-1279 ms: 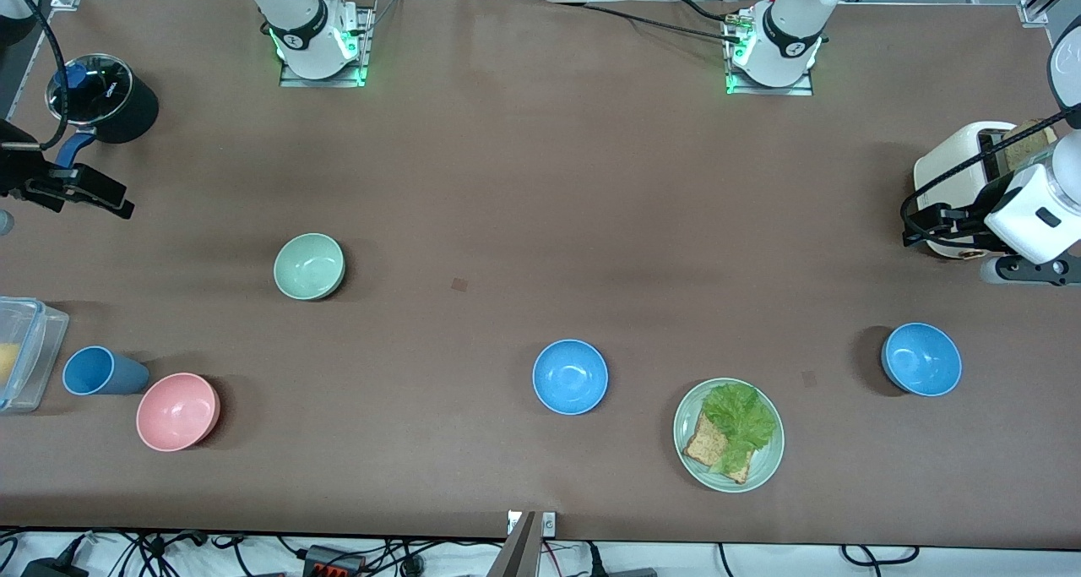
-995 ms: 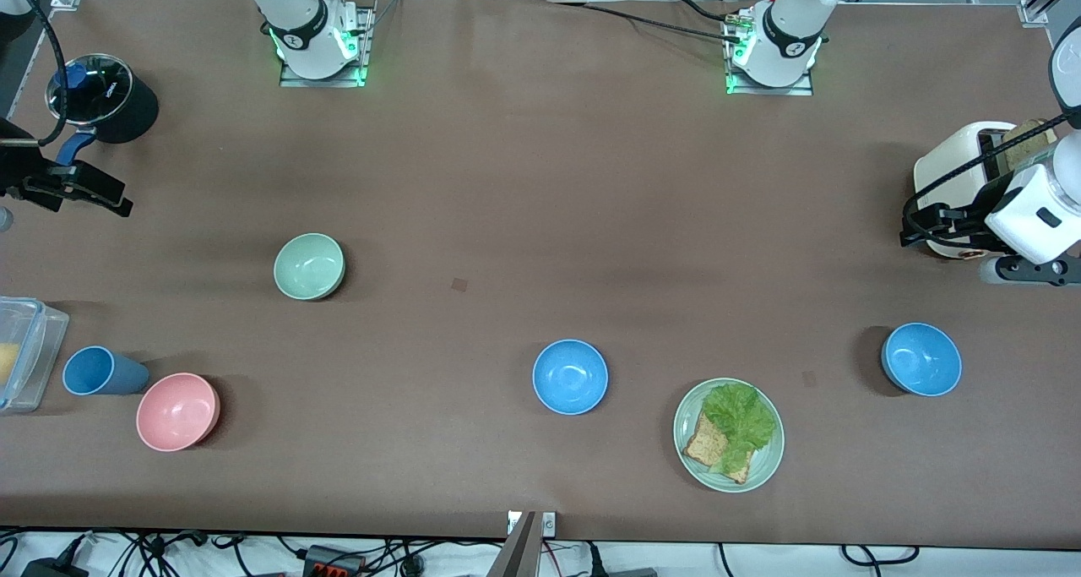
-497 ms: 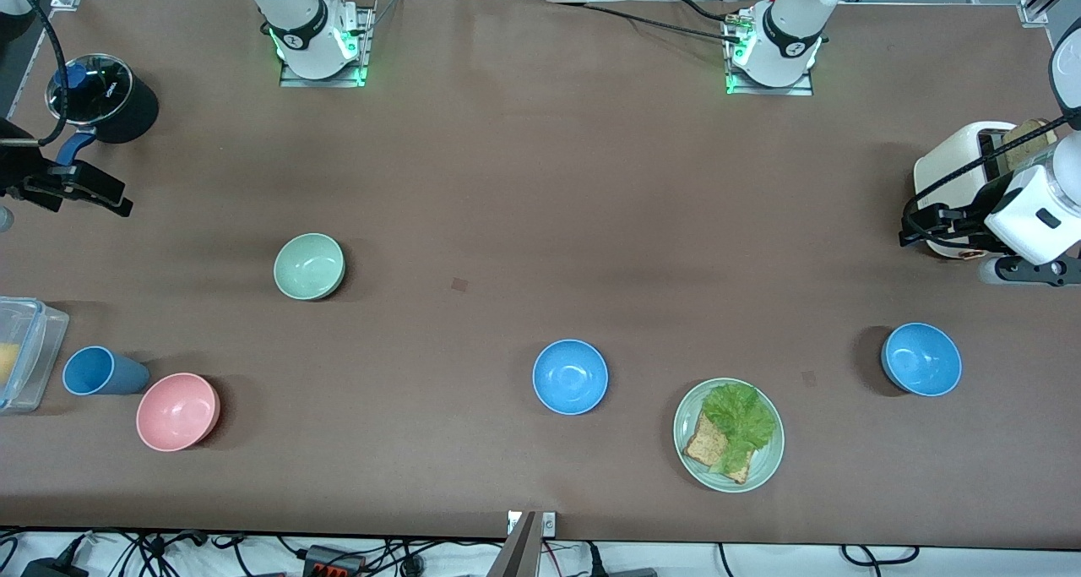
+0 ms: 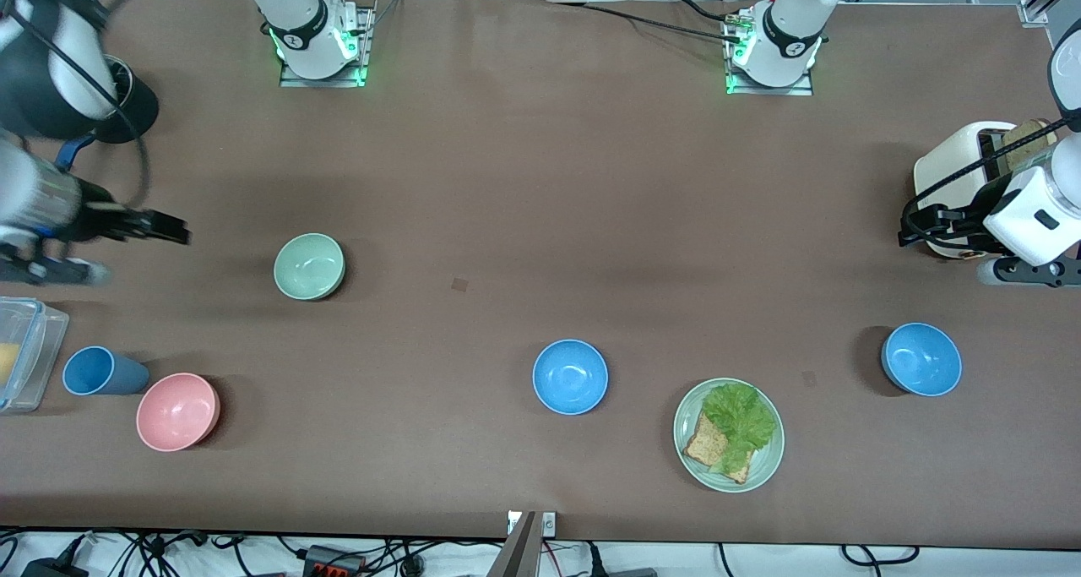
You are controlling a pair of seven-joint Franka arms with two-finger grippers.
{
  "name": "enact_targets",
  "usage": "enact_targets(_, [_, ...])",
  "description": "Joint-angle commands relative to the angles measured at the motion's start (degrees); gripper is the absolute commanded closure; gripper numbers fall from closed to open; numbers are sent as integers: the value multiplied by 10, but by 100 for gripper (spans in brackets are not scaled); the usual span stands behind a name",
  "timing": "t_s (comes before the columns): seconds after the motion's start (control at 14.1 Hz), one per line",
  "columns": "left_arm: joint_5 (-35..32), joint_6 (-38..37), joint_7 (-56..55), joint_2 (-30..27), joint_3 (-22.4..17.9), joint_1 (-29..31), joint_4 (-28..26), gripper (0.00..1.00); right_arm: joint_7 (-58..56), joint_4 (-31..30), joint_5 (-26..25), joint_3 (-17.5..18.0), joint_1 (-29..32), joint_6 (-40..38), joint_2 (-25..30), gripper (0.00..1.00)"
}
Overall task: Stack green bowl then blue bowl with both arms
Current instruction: 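Reach the right gripper to the pale green bowl and grasp its rim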
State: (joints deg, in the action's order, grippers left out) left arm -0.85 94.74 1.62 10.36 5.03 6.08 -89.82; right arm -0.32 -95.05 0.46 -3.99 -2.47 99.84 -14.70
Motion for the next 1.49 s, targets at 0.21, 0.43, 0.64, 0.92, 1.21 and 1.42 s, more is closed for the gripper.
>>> enact_targets(0.21, [12, -14, 1, 5, 3, 5, 13, 0, 7, 3, 0, 0, -14, 54, -140, 0])
enact_targets(0.43, [12, -15, 0, 5, 3, 5, 13, 0, 14, 4, 3, 0, -31, 55, -179, 0])
enact_targets(0.64, [10, -15, 1, 11, 3, 5, 12, 0, 25, 3, 46, 0, -35, 76, -212, 0])
enact_targets(0.92, [8, -11, 4, 25, 2, 16, 11, 0, 25, -16, 46, 0, -29, 86, -223, 8])
enact_targets(1.21, [13, 17, 117, 83, -2, 72, 24, 0, 25, -23, 47, 0, -30, 77, -221, 89])
enact_targets(1.42, [11, 20, 155, 129, -2, 104, 68, 0, 26, -21, 48, 0, -34, 74, -220, 100])
